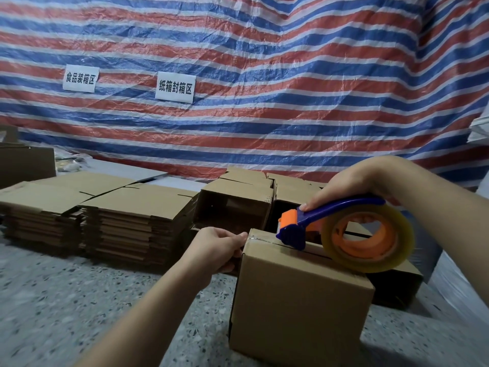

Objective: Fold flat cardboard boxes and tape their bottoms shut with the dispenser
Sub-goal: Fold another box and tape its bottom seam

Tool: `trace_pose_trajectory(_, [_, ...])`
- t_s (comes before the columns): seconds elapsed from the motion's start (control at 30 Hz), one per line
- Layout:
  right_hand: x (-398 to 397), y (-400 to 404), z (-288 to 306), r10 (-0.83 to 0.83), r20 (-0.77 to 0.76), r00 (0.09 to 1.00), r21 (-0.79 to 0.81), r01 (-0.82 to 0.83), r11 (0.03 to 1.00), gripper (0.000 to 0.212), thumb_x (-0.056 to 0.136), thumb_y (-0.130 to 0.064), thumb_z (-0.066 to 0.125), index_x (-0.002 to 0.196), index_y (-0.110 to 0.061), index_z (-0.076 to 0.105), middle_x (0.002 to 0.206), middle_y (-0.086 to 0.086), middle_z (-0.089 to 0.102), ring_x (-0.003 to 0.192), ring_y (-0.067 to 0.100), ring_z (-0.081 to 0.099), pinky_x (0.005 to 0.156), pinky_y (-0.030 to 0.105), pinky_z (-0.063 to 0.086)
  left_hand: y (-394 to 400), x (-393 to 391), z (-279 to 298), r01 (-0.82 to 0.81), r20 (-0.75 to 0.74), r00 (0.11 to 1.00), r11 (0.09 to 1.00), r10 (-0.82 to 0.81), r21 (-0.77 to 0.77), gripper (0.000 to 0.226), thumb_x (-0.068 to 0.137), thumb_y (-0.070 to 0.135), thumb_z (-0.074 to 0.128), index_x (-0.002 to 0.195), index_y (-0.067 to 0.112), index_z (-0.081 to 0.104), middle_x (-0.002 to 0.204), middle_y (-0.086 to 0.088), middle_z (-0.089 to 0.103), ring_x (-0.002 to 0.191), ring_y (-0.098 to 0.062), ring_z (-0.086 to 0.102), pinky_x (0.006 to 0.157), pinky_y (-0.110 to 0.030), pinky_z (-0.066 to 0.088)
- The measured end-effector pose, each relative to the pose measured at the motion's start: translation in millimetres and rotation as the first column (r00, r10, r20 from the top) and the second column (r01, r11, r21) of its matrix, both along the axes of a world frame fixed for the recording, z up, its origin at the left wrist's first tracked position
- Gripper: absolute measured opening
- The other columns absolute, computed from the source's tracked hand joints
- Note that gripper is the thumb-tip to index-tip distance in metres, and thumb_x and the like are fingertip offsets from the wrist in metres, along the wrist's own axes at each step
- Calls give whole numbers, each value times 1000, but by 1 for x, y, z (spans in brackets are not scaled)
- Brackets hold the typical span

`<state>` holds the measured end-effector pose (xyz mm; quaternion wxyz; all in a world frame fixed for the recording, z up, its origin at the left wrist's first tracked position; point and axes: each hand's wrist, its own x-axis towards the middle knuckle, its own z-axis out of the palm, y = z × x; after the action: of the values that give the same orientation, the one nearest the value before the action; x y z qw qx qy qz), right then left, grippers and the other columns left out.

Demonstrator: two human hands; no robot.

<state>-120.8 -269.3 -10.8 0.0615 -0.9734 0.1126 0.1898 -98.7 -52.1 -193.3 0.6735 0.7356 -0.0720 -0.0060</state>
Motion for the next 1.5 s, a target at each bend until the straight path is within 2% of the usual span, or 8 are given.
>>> trace_pose_trajectory(0.27, [-4,1,1,-11,5,1000,29,11,1000,82,52,-72,73,110,-16,63,77,5,77,59,16,73,53,25,56,-7,-8,-3,-75,16,997,997,76,-31,28,93,36,66,89,8,73,81,-9,73,75,-18,69,50,-22,54])
trace_pose_trajectory(0.37, [-4,1,0,-13,11,1000,30,12,999,81,53,-72,74,110,-16,63,76,5,77,58,16,72,52,25,55,-12,-8,-11,-107,25,994,993,108,-53,30,93,40,65,88,11,73,82,-9,73,77,-21,69,65,-34,61])
trace_pose_trajectory(0.5, [-3,1,0,-20,5,1000,32,19,999,78,57,-72,74,111,-16,62,79,6,78,61,17,73,55,26,57,-16,-7,-17,-150,-8,989,982,151,-117,31,90,46,67,88,15,72,77,0,70,68,-9,61,48,-16,44])
trace_pose_trajectory(0.7, [-4,-2,-1,-16,26,1000,34,15,999,82,56,-73,75,112,-15,64,83,6,78,65,16,73,60,27,57,-16,-5,-48,-41,-248,969,984,-3,-172,59,85,41,72,134,23,45,121,-6,57,104,-20,56,89,-39,47])
trace_pose_trajectory(0.9, [-5,1,-1,2,22,1000,37,-3,999,77,59,-70,71,113,-16,63,87,6,78,73,18,72,67,28,57,-22,-22,-30,-135,77,985,963,157,-231,55,99,58,35,149,33,38,151,13,41,132,-6,39,109,-33,30])
trace_pose_trajectory(1.27, [-10,3,-1,-26,3,1000,57,26,998,67,67,-68,70,109,-15,64,72,4,76,56,13,70,51,23,54,-21,-44,-10,-9,309,946,950,-93,312,55,101,51,40,153,43,23,154,14,37,119,4,39,96,-18,35])
trace_pose_trajectory(1.37, [-7,0,-1,-19,18,1000,49,18,999,72,62,-70,71,110,-17,64,79,4,78,63,14,73,58,25,57,-13,-41,0,-64,409,884,807,-227,587,52,101,55,31,151,45,23,161,20,15,144,-2,22,116,-29,19])
trace_pose_trajectory(1.5, [-2,-1,0,-28,-1,1000,49,28,998,72,66,-70,73,113,-16,64,81,4,78,64,14,73,58,25,57,-6,-38,7,-211,468,820,585,-330,783,78,85,84,22,151,43,27,158,24,22,143,0,25,119,-35,17])
